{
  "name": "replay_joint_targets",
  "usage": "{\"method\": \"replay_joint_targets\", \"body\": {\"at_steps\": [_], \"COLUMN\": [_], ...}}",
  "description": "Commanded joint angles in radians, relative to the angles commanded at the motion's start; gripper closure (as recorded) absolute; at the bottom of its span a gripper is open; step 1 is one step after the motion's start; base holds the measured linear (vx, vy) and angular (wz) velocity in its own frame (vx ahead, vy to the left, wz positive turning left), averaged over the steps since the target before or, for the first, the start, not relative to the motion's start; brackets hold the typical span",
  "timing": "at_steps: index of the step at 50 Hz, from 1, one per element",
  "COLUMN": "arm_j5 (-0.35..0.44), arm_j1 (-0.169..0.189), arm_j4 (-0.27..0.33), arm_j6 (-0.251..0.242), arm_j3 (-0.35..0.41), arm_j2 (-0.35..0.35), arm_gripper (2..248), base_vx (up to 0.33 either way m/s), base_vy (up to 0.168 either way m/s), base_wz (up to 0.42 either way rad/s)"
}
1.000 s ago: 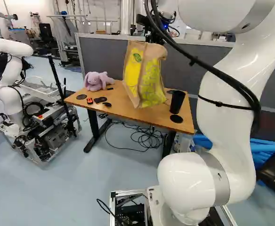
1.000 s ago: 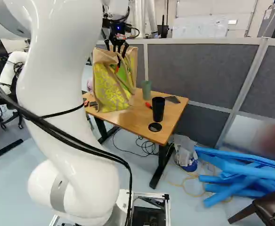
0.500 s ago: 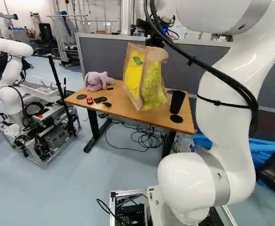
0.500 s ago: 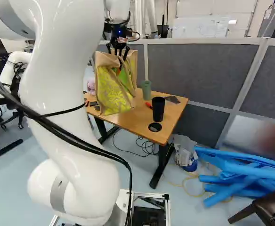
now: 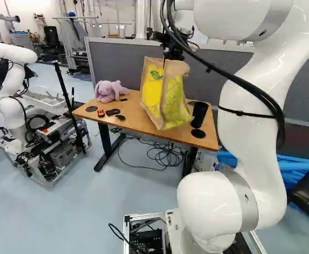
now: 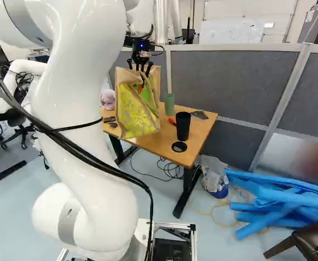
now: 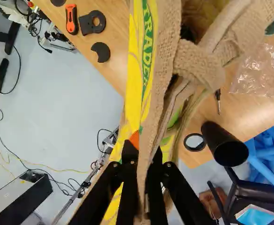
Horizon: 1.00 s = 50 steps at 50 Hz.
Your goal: Pick up the bag on the ground and place it on the table
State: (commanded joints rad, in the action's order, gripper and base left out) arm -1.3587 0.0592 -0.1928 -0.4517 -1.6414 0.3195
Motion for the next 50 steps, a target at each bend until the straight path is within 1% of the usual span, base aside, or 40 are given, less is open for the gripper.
{"method": "replay_joint_targets", "body": {"at_steps": [13, 34, 50], "arm_j5": [0.003, 0.003, 0.003], "arm_j1": [-0.019, -0.060, -0.066], "arm_j4": [0.009, 0.009, 0.009], "arm_j6": [0.000, 0.000, 0.000], "arm_j3": [-0.036, -0.127, -0.136], "arm_j2": [0.029, 0.111, 0.158], "arm_gripper": [222, 222, 222], "base_vx": [0.000, 0.000, 0.000], "base_vy": [0.000, 0.000, 0.000], "base_wz": [0.000, 0.000, 0.000]}}
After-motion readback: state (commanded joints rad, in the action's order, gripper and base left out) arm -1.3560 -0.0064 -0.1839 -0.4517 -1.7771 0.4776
